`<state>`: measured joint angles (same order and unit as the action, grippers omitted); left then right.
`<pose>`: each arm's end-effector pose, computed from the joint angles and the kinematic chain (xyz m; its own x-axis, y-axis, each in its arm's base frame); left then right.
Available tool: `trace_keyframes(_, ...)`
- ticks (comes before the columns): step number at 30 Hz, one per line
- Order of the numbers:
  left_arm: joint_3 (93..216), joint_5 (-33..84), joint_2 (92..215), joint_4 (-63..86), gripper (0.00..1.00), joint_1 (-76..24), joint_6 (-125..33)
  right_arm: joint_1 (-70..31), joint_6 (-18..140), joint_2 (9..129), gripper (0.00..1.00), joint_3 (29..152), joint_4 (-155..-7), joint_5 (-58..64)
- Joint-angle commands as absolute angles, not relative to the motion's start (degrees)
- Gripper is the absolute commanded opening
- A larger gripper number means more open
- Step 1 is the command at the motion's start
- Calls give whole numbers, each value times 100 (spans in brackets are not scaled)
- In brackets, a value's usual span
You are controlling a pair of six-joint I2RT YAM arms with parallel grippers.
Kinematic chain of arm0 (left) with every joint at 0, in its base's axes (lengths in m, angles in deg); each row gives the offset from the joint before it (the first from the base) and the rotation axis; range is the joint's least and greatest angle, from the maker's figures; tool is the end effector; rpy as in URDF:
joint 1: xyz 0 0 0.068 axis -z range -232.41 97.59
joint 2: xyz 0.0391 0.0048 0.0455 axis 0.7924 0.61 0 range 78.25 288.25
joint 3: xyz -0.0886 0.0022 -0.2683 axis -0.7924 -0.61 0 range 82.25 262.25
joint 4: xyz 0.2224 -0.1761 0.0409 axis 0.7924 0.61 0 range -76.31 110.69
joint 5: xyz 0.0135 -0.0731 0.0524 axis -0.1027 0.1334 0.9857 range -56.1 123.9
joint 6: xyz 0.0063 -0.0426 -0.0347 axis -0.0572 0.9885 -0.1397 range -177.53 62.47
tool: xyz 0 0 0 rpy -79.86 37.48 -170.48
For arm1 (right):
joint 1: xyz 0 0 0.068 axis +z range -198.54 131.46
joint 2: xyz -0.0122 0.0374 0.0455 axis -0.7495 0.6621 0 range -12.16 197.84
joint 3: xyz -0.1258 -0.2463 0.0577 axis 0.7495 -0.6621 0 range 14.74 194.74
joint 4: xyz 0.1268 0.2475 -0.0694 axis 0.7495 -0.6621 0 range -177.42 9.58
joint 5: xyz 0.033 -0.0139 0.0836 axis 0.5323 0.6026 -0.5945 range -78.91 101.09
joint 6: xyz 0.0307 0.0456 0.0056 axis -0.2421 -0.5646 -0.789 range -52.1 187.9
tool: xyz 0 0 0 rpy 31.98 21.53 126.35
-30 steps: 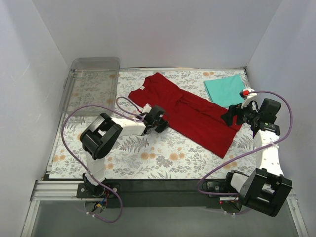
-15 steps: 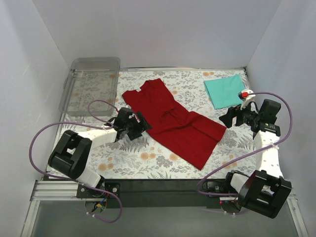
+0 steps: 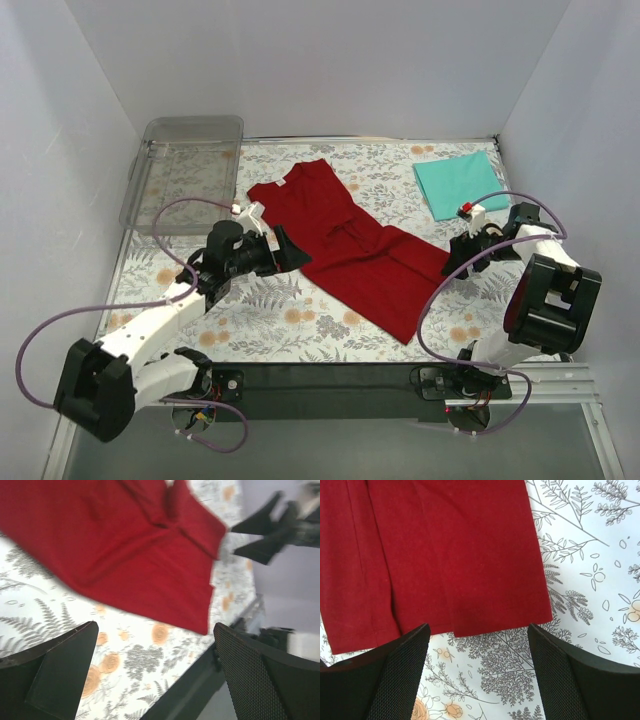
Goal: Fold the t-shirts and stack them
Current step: Fold the tshirt
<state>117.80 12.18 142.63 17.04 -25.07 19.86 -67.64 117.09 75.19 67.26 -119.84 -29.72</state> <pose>0.2252 -0.1322 0.2241 -0.7912 -0.6115 0.0075 -0.3077 0.3875 -0.8690 0.2843 -0.0725 0.1827 -0.6550 -0.3795 -0.6535 -0.6361 0.7437 0.2057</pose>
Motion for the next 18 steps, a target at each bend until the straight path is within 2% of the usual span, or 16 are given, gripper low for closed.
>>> trace_keyframes(1, 11146, 711, 13732, 1196, 93, -2463, 2338, -6753, 12020, 7442, 71, 7056, -12270, -2916)
trace_keyframes(4, 10757, 454, 13844, 395, 93, -2096, 3182, -6753, 11933, 7143, 71, 6977, -12244, -3012)
trace_keyframes(5, 10738, 689, 13941, 228, 93, -1624, 3334, -6761, 11889, 7073, 71, 6959, -12209, -3039)
trace_keyframes(10, 11080, 1200, 15171, -749, 88, -505, 3924, -6762, 11414, 6931, 72, 6757, -11840, -3145)
trace_keyframes(14, 12035, 1658, 16146, -506, 86, 530, 3065, -6840, 11133, 6853, 72, 6634, -11620, -3206)
trace_keyframes(18, 12521, 2062, 16736, -56, 86, 1122, 812, -6919, 11088, 6721, 72, 6581, -11576, -3215)
